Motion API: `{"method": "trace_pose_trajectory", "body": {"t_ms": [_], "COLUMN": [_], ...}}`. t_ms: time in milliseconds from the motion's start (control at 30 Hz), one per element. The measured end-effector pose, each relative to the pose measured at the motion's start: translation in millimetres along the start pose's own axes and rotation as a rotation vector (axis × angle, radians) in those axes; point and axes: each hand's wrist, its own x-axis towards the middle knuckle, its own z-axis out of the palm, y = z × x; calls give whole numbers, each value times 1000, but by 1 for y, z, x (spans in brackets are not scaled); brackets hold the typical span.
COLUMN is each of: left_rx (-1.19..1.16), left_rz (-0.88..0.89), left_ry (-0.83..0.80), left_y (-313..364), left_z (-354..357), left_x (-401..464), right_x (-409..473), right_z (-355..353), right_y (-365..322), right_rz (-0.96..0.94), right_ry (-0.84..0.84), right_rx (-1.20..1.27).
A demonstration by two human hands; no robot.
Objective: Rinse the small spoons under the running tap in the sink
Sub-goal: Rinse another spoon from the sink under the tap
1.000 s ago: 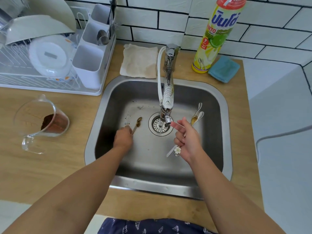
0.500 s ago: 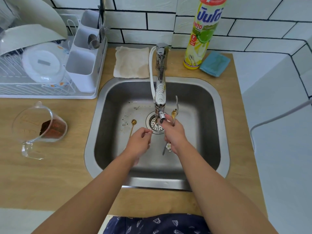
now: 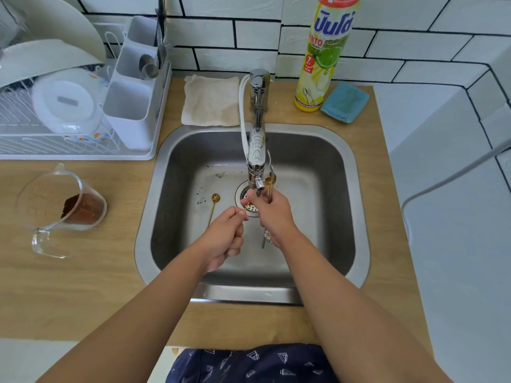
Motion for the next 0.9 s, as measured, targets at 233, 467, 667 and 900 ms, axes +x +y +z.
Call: {"method": "trace_pose_trajectory", "body": {"t_ms": [233, 467, 667, 900], "left_rx": [4, 10, 13, -22], "left_rz": [1, -24, -9, -31], "left_ry": [-10, 17, 19, 13], "left_y": [4, 2, 3, 9], "left_z": [2, 3, 2, 1], "left_x": [-2, -2, -6, -7], "right_x": [0, 1, -3, -9], "right_z": [0, 1, 0, 8], "right_y": [-4, -3, 0, 0], "right_rz": [39, 80, 127, 146], "right_ry": [-11, -52, -25, -47], "right_rx": [43, 30, 18, 161]}}
